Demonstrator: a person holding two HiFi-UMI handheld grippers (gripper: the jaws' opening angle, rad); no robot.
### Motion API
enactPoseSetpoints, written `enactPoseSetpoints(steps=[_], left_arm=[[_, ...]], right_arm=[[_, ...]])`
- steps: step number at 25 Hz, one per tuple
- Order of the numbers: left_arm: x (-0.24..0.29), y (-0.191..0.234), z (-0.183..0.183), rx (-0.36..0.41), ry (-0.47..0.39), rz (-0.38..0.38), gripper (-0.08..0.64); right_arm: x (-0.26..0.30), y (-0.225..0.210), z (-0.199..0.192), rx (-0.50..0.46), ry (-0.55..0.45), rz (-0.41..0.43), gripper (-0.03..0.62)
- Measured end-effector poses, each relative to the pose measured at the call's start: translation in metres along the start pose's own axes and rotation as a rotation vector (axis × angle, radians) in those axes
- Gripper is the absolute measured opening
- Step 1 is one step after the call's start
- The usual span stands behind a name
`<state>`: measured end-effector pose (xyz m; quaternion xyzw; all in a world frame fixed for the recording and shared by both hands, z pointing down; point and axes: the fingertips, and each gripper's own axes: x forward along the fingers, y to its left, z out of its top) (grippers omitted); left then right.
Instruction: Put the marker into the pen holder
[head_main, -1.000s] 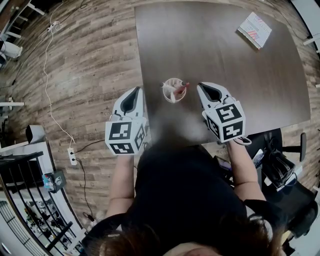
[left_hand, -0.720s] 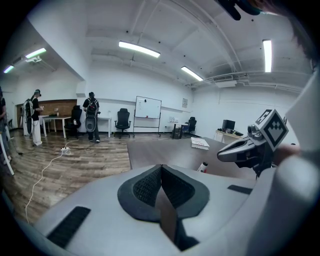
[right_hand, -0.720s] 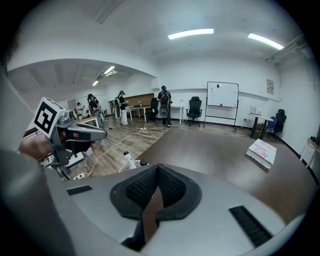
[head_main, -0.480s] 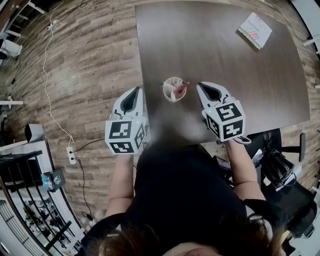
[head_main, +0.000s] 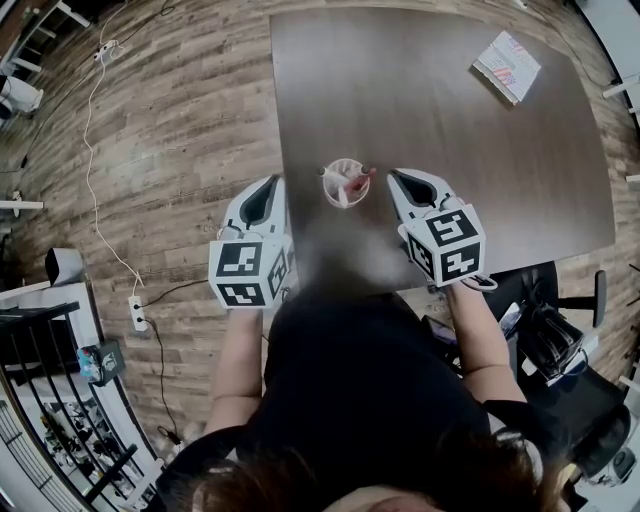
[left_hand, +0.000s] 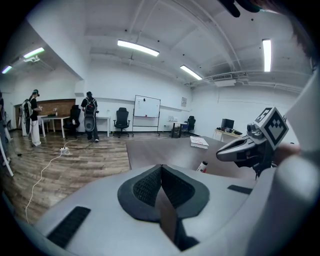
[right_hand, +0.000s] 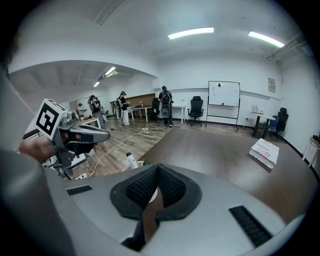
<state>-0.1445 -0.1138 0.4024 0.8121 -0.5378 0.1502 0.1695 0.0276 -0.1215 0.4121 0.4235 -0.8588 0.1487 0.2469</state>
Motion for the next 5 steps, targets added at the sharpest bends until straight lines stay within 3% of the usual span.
enactPoseSetpoints(steps=[5], left_arm=[[0.0016, -0.0001, 0.0006, -0.001, 0.002, 0.001, 0.028]], right_arm=[[-0.0002, -0.0029, -0.0004, -0.003, 0.007, 0.003, 0.018]])
